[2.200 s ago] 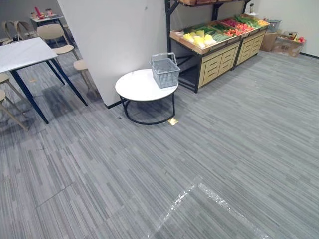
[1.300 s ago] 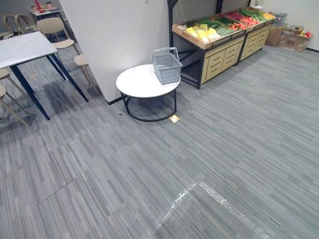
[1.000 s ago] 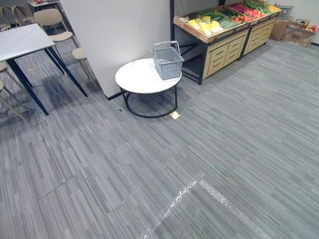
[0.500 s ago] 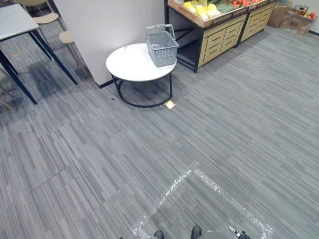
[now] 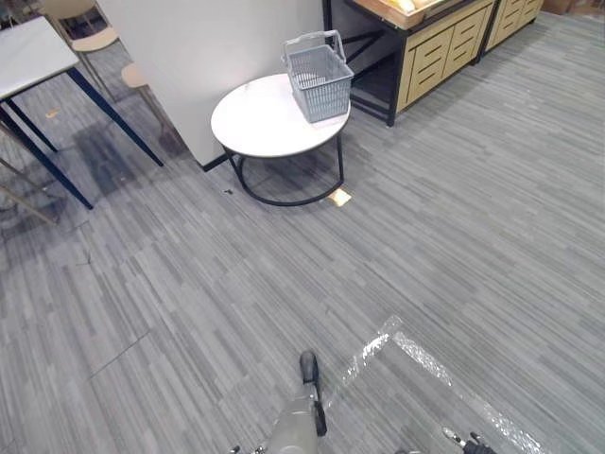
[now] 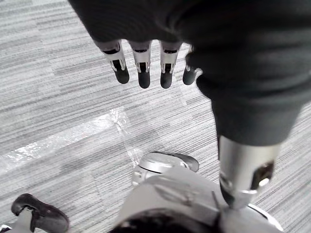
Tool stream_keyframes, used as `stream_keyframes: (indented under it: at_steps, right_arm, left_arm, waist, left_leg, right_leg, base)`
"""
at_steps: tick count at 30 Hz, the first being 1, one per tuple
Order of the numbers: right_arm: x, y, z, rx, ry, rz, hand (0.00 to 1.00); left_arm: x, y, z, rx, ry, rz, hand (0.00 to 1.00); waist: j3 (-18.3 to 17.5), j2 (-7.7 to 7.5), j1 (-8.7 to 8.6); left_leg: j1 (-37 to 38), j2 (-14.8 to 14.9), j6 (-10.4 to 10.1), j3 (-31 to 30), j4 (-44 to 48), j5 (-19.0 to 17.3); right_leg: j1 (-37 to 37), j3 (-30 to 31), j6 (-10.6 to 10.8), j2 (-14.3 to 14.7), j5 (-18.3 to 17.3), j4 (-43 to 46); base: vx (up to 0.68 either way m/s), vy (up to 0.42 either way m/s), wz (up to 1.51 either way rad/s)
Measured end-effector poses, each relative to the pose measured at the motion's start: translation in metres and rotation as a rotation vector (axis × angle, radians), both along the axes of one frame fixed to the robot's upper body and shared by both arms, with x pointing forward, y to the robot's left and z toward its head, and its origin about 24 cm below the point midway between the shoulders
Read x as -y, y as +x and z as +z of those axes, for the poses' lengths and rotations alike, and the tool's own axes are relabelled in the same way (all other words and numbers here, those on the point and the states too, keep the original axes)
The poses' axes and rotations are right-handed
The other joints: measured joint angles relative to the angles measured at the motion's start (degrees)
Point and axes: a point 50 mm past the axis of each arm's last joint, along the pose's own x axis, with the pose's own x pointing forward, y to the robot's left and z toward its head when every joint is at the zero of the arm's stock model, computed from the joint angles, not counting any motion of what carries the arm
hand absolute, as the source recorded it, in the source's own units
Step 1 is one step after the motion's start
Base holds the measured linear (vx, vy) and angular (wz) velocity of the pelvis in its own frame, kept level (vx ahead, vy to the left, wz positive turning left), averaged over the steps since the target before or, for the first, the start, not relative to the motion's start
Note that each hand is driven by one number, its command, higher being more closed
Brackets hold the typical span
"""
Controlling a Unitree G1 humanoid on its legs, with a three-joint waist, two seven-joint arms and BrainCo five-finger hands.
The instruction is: Pick vegetable in the basket
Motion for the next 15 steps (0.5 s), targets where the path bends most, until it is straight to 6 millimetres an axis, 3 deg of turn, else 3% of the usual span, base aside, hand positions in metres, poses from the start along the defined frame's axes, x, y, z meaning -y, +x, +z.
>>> stream_keyframes:
  at_steps: [1, 2, 3, 6, 7, 8, 9, 11, 13, 15]
  right_arm:
    - [-0.004, 0.002, 0.000, 0.005, 0.009, 0.006, 0.00]
    - [-0.016, 0.007, -0.002, 0.014, 0.040, 0.021, 0.00]
    - [-0.031, 0.014, -0.002, 0.043, 0.071, 0.048, 0.00]
    - [-0.037, 0.014, -0.004, 0.034, 0.092, 0.060, 0.00]
    - [-0.035, 0.015, -0.003, 0.040, 0.084, 0.066, 0.00]
    - [-0.034, 0.019, -0.001, 0.056, 0.077, 0.073, 0.00]
    - [-0.034, 0.022, 0.000, 0.069, 0.073, 0.084, 0.00]
    - [-0.031, 0.028, 0.003, 0.097, 0.057, 0.101, 0.00]
    - [-0.029, 0.035, 0.007, 0.132, 0.040, 0.107, 0.00]
    - [-0.027, 0.043, 0.011, 0.170, 0.030, 0.100, 0.00]
  left_arm:
    - [-0.005, -0.002, 0.001, -0.004, 0.013, -0.002, 0.00]
    - [-0.015, -0.005, 0.002, -0.011, 0.036, -0.005, 0.00]
    - [-0.021, 0.001, 0.004, -0.001, 0.055, -0.013, 0.00]
    - [-0.022, 0.007, 0.005, 0.009, 0.061, -0.032, 0.00]
    - [-0.022, 0.006, 0.004, 0.005, 0.062, -0.037, 0.00]
    - [-0.023, 0.005, 0.005, 0.002, 0.066, -0.056, 0.00]
    - [-0.023, 0.007, 0.005, 0.005, 0.070, -0.075, 0.00]
    - [-0.023, 0.013, 0.006, 0.018, 0.075, -0.100, 0.00]
    - [-0.022, 0.016, 0.006, 0.025, 0.072, -0.099, 0.00]
    - [-0.019, 0.021, 0.006, 0.039, 0.068, -0.092, 0.00]
  waist:
    - [-0.81, -1.38, 0.50]
    - [-2.41, -4.12, 0.51]
    - [-4.36, -5.51, 0.04]
    - [-4.26, -5.77, -0.54]
    - [-3.75, -5.52, -0.76]
    - [-3.26, -5.00, -1.18]
    - [-3.17, -5.17, -1.58]
    - [-2.62, -5.06, -2.00]
    - [-1.78, -4.53, -2.76]
    - [-1.04, -3.99, -3.94]
  left_leg:
    - [-0.22, -1.28, 0.71, 0.32, 1.59, 1.33]
    - [-1.57, -3.35, 1.93, 1.88, 3.79, -0.24]
    - [-3.19, -5.42, 3.64, 2.85, 5.43, -2.47]
    - [0.58, -7.77, 5.86, 3.97, 7.90, -7.72]
    - [6.18, -8.60, 6.50, 4.59, 7.27, -11.21]
    - [9.56, -8.96, 6.81, 4.64, 6.53, -12.75]
    - [12.94, -9.39, 7.25, 4.50, 5.69, -13.92]
    - [21.02, -10.14, 7.36, 4.24, 1.73, -15.58]
    - [27.02, -10.25, 7.15, 4.16, -0.64, -17.40]
    - [30.71, -9.94, 6.97, 3.70, -1.32, -20.04]
  right_leg:
    - [-0.09, 0.87, 0.50, -1.84, -0.57, 0.53]
    - [-1.54, 2.71, 0.24, -4.31, -0.51, 2.12]
    - [-6.14, 5.68, 0.24, -6.73, 2.30, 7.33]
    - [-9.96, 9.75, 0.67, -8.38, 9.72, 21.56]
    - [-14.72, 10.35, 1.70, -9.46, 21.34, 35.74]
    - [-17.35, 9.97, 2.33, -9.92, 24.26, 44.19]
    - [-20.70, 9.12, 1.92, -10.22, 23.78, 52.13]
    - [-26.99, 5.35, -0.49, -9.57, 18.12, 61.69]
    - [-30.66, -0.66, -2.85, -9.40, 11.38, 59.43]
    - [-33.19, -8.80, -3.59, -9.56, 8.85, 47.11]
  base:
    - [0.46, 0.273, -0.48]
    - [0.70, 0.324, -0.26]
    - [0.58, 0.241, -0.11]
    - [0.64, 0.274, 0.06]
    - [0.58, 0.254, -0.10]
    - [0.65, 0.286, -0.09]
    - [0.53, 0.198, 0.03]
    - [0.56, 0.158, -0.02]
    - [0.41, 0.041, -0.03]
    - [0.42, -0.025, 0.13]
